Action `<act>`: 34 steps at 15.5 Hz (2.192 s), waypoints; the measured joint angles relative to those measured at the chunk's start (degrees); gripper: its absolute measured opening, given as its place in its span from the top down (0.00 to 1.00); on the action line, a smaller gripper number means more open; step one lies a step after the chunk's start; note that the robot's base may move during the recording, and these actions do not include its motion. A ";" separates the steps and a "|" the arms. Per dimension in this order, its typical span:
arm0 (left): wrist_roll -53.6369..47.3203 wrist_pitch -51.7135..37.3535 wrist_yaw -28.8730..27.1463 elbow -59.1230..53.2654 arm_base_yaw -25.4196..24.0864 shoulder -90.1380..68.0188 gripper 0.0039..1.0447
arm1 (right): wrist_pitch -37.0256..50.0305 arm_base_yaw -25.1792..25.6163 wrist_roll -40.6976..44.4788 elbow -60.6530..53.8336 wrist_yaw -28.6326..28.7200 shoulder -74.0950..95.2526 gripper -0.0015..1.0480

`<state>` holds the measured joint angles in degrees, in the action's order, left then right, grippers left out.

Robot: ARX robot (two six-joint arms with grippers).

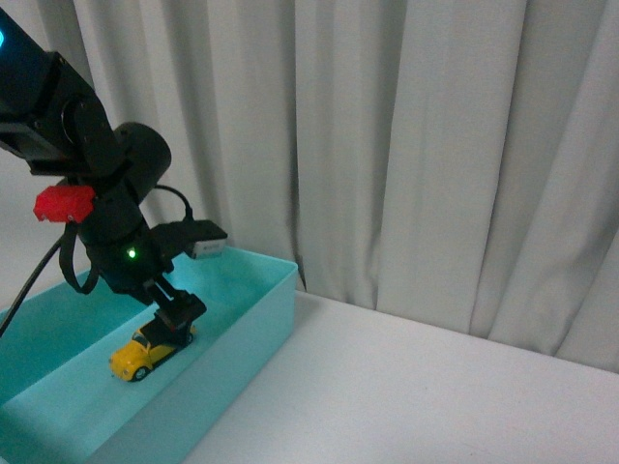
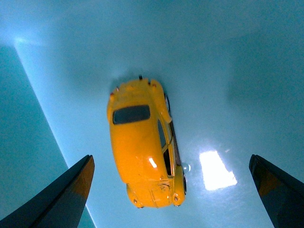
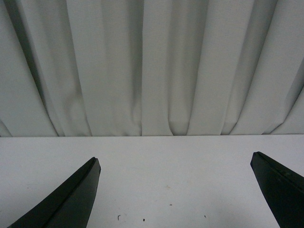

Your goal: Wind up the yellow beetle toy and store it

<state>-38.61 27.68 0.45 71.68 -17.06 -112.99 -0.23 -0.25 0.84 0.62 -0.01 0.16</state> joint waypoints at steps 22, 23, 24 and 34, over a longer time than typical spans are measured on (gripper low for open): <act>38.23 -40.22 5.95 -61.51 10.73 89.96 0.99 | 0.00 0.00 0.00 0.00 0.00 0.00 0.06; 38.29 -39.91 1.03 -62.90 15.08 91.47 0.99 | 0.00 0.00 0.00 0.00 -0.02 0.00 0.06; 38.25 -39.82 0.48 -63.84 17.49 92.83 0.99 | 0.00 0.00 0.00 0.00 0.02 0.00 0.06; 38.29 -36.26 -0.48 -69.02 16.98 101.74 0.99 | 0.00 0.00 -0.02 0.00 0.00 0.00 0.06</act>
<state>-0.32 -8.58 -0.03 2.66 -0.08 -11.25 -0.23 -0.25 0.82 0.62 -0.01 0.16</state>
